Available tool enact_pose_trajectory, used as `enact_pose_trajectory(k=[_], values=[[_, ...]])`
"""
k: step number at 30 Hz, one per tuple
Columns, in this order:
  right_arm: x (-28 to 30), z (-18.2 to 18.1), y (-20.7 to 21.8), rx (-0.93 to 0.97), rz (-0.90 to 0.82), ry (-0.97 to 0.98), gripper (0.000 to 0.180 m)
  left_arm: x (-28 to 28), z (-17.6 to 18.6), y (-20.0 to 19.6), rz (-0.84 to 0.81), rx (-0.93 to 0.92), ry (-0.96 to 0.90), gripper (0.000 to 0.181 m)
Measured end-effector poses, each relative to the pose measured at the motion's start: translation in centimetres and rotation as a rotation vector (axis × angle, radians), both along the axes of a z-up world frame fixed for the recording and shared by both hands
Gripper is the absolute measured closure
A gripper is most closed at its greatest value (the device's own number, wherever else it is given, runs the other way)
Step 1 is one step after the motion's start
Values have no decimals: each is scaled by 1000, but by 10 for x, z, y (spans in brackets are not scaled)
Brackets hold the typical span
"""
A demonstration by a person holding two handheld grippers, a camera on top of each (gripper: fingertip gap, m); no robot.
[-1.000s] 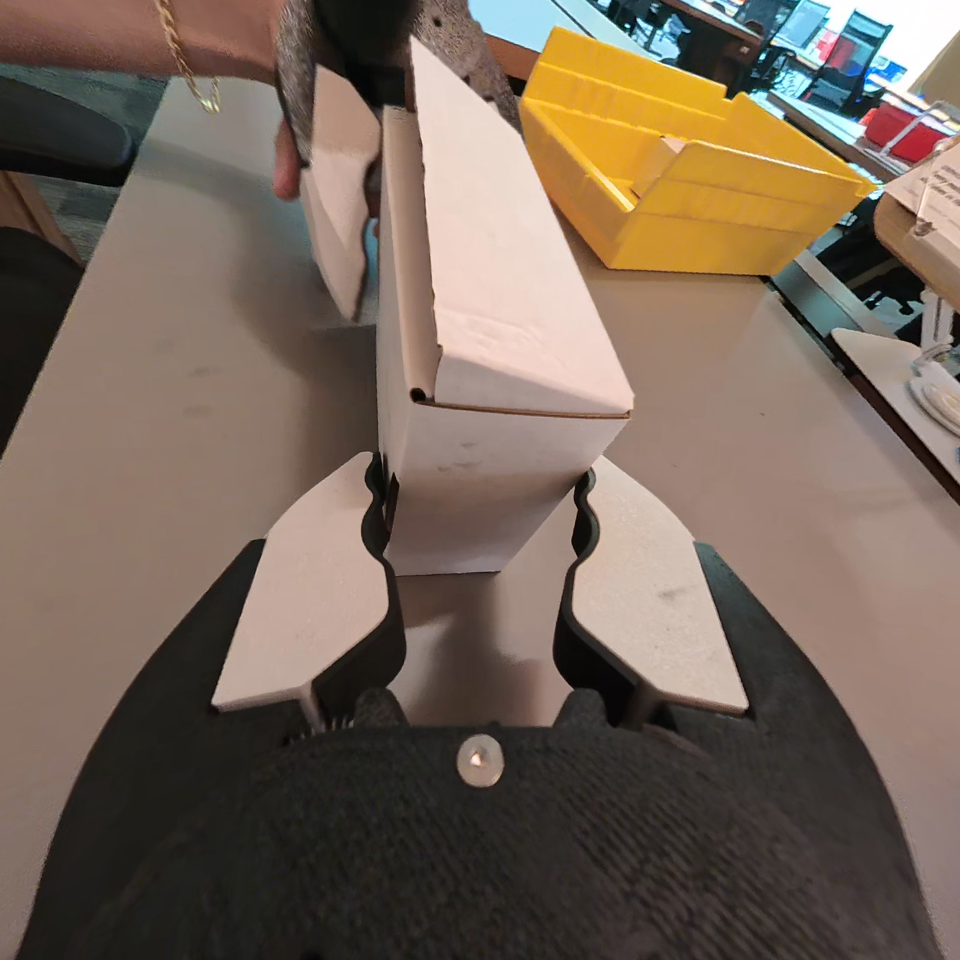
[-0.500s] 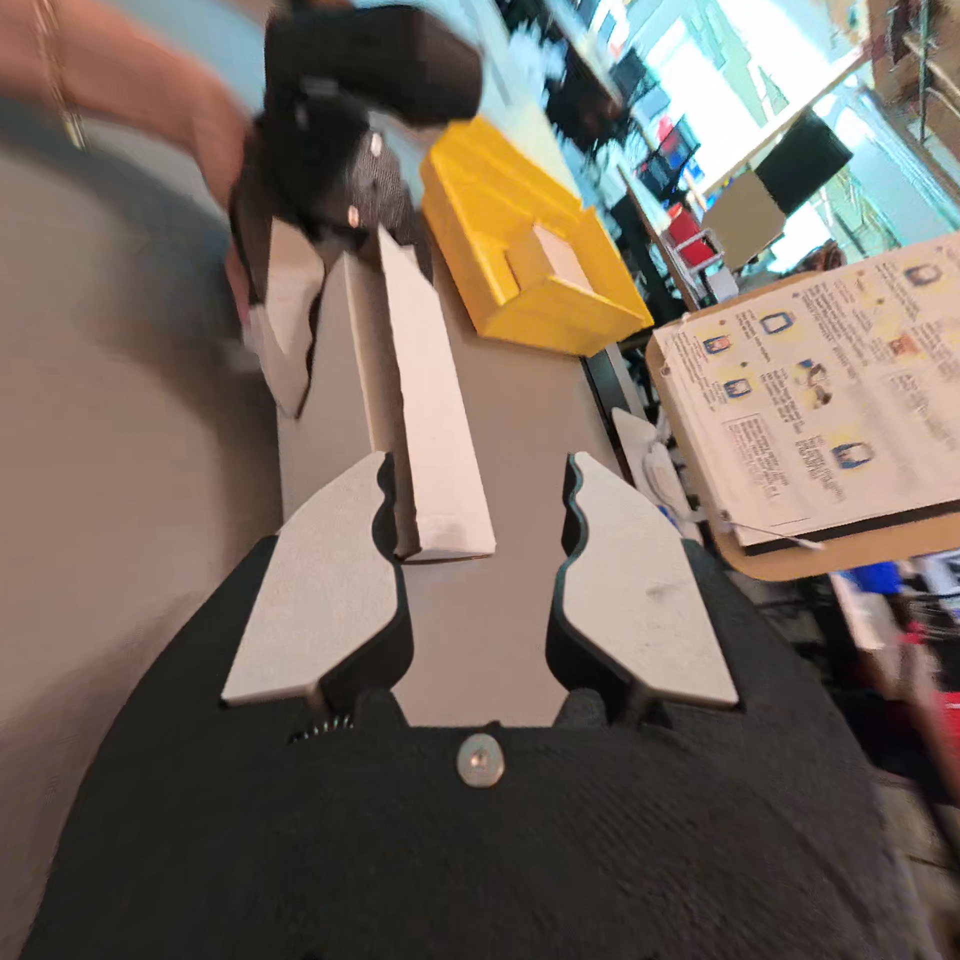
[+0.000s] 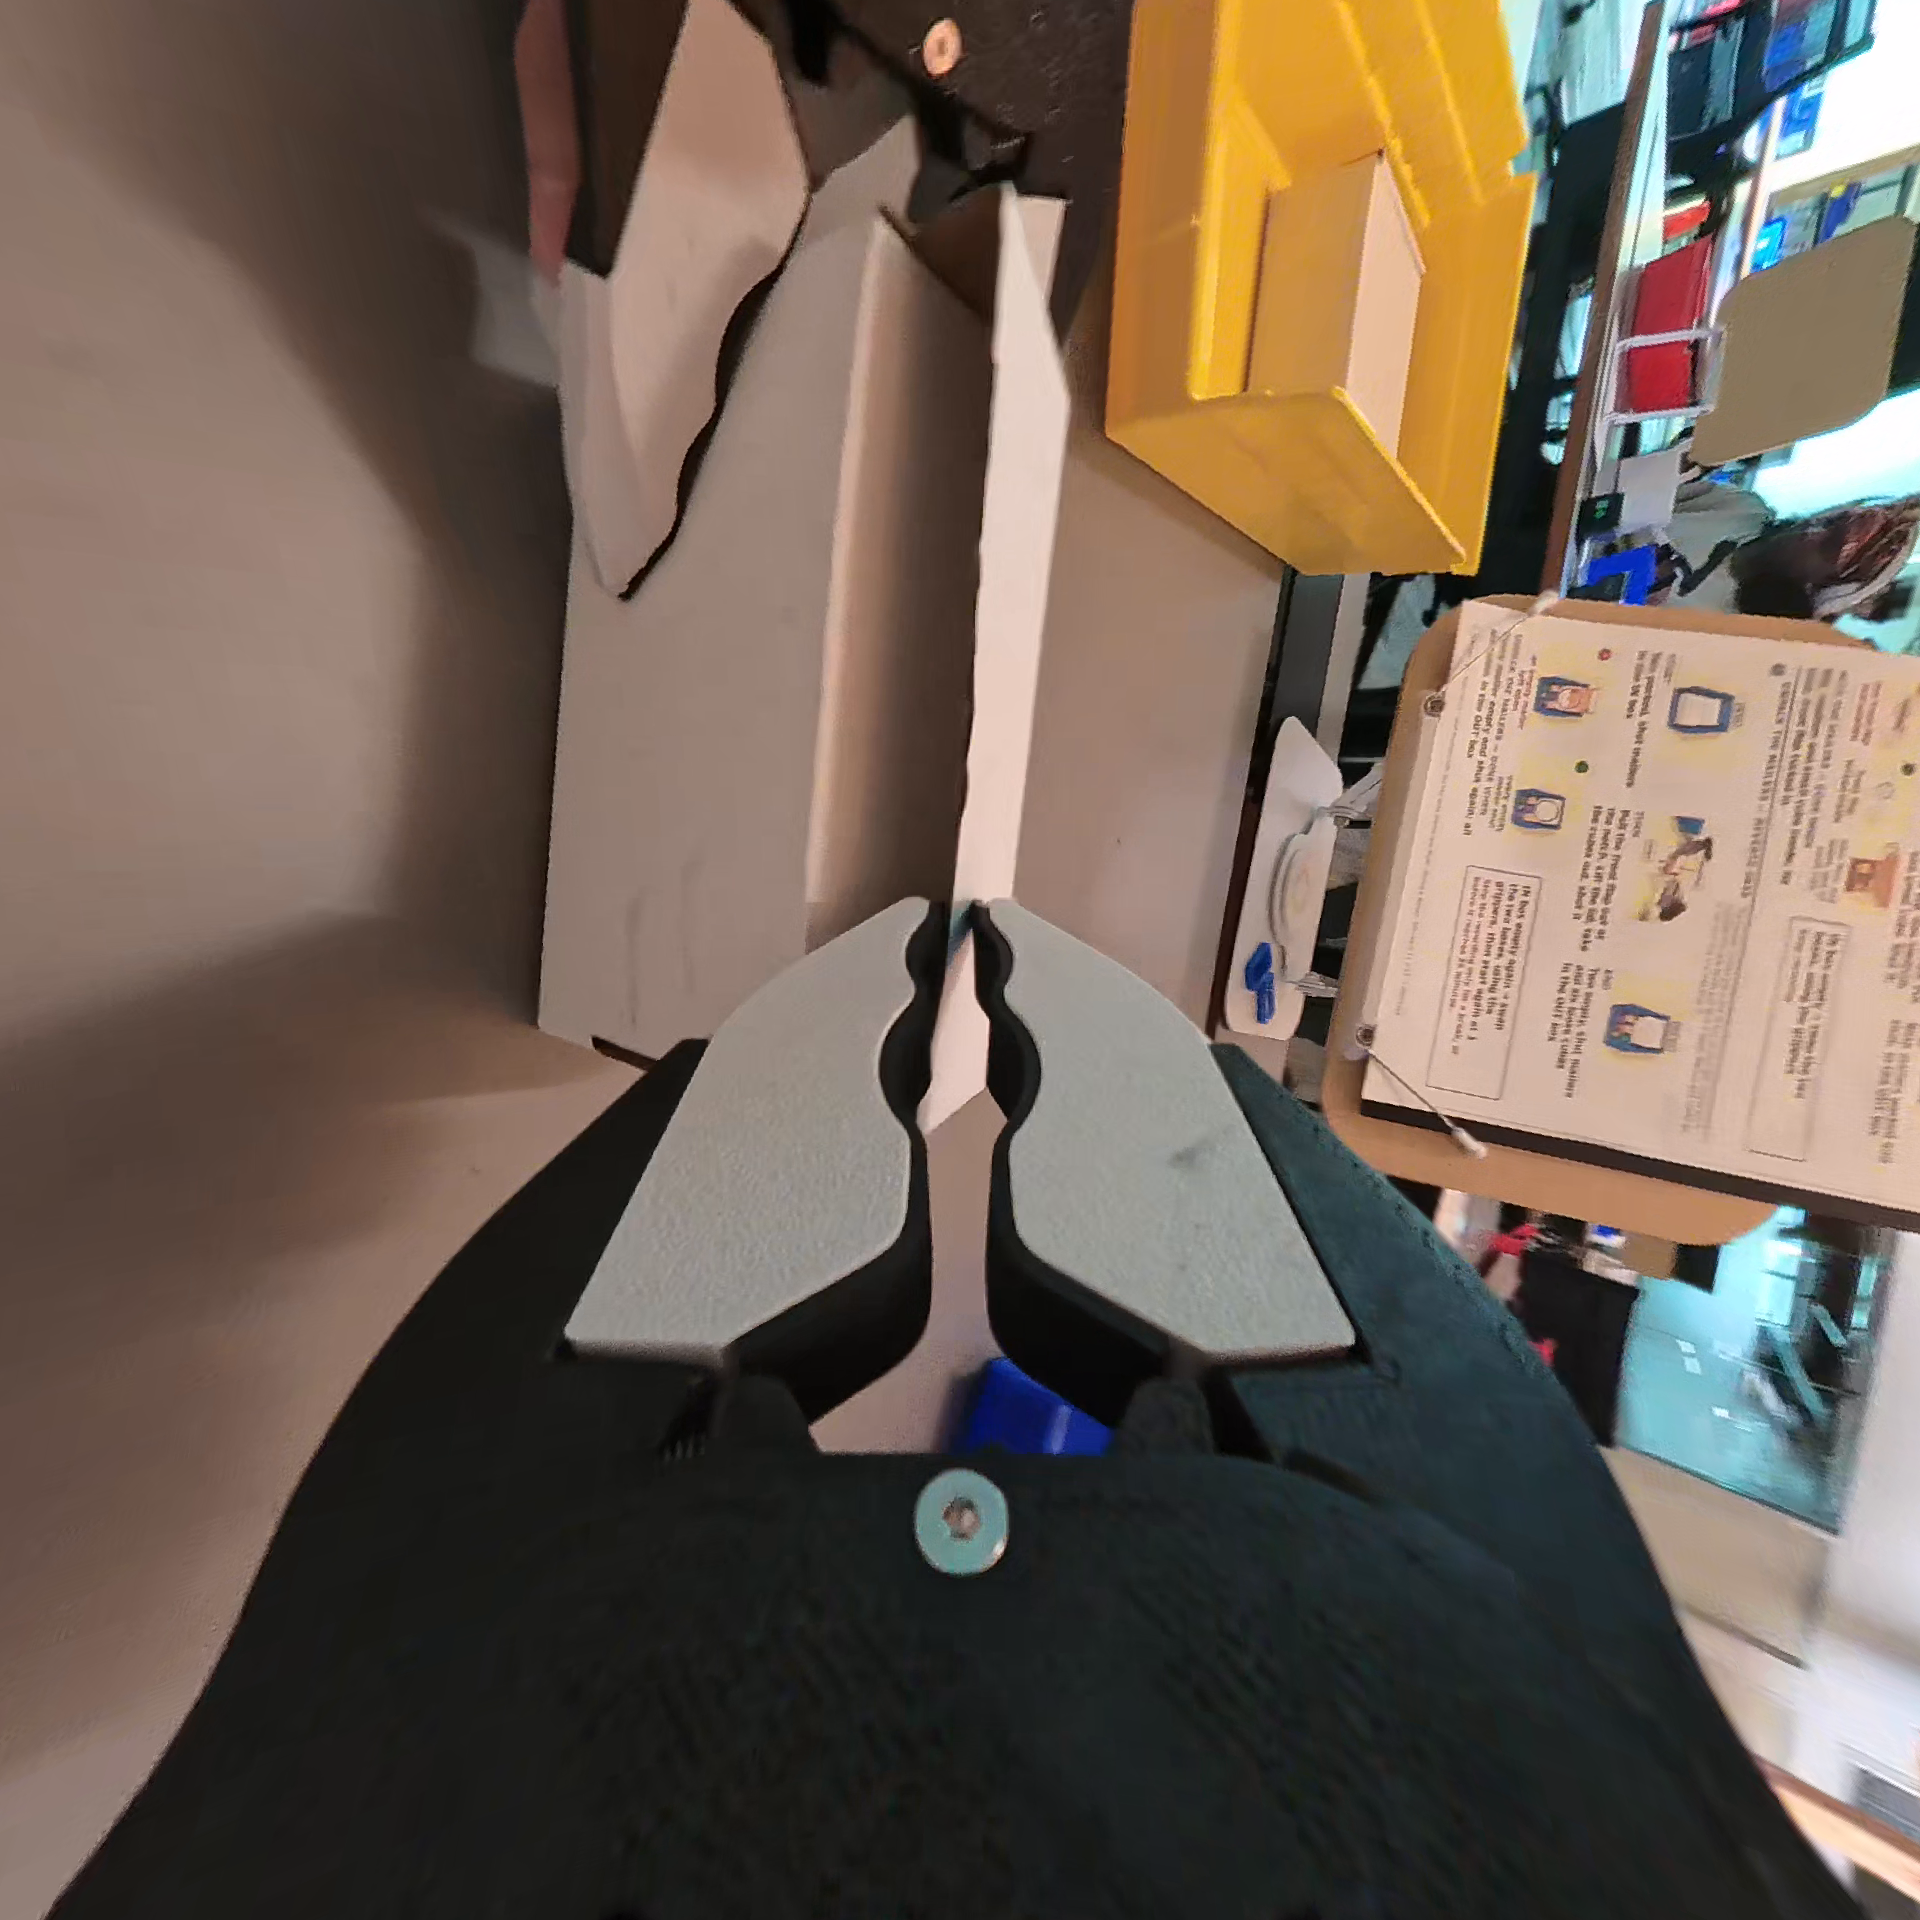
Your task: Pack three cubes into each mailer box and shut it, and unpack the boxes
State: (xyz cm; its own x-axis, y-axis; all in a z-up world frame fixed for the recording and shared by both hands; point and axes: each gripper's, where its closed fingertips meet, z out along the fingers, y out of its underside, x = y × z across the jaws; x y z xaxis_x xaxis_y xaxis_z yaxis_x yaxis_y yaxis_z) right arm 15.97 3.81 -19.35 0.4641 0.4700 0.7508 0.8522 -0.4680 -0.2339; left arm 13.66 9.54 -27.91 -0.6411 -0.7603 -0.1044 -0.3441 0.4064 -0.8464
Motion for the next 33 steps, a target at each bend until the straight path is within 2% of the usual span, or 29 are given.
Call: enact_pose_trajectory(k=[3, 7, 10, 12, 13, 14, 17, 20, 22, 26, 33], values=[[4, 5, 4, 3, -10, 128, 175, 2, 0, 2, 18, 0, 1, 100], [8, 1, 6, -33, -53, 187, 174, 4, 0, 2, 34, -12, 10, 100], [14, -3, 3, -68, -68, 116, 174, 4, -1, 4, 44, 12, 6, 99], [14, -3, 2, -72, -89, 106, 174, -1, 6, 18, 78, 69, -23, 101], [16, -3, 0, -74, -108, 102, 174, -6, 16, 26, 85, 93, -43, 110], [19, -3, -2, -73, -128, 93, 174, -13, 30, 30, 79, 114, -74, 129], [24, -3, -5, -52, -150, 88, 174, -32, 77, 40, 111, 247, -214, 149], [23, -4, -6, -33, -156, 129, 174, -44, 104, 8, 22, 371, -362, 168], [23, -3, -6, -30, -163, 131, 174, -38, 100, -20, -13, 459, -417, 181], [21, -4, -7, -26, -176, 136, 173, -6, 87, -28, 115, 743, -506, 181], [18, -4, -8, 1, -163, 174, 173, 14, 77, -36, 189, 839, -500, 181]])
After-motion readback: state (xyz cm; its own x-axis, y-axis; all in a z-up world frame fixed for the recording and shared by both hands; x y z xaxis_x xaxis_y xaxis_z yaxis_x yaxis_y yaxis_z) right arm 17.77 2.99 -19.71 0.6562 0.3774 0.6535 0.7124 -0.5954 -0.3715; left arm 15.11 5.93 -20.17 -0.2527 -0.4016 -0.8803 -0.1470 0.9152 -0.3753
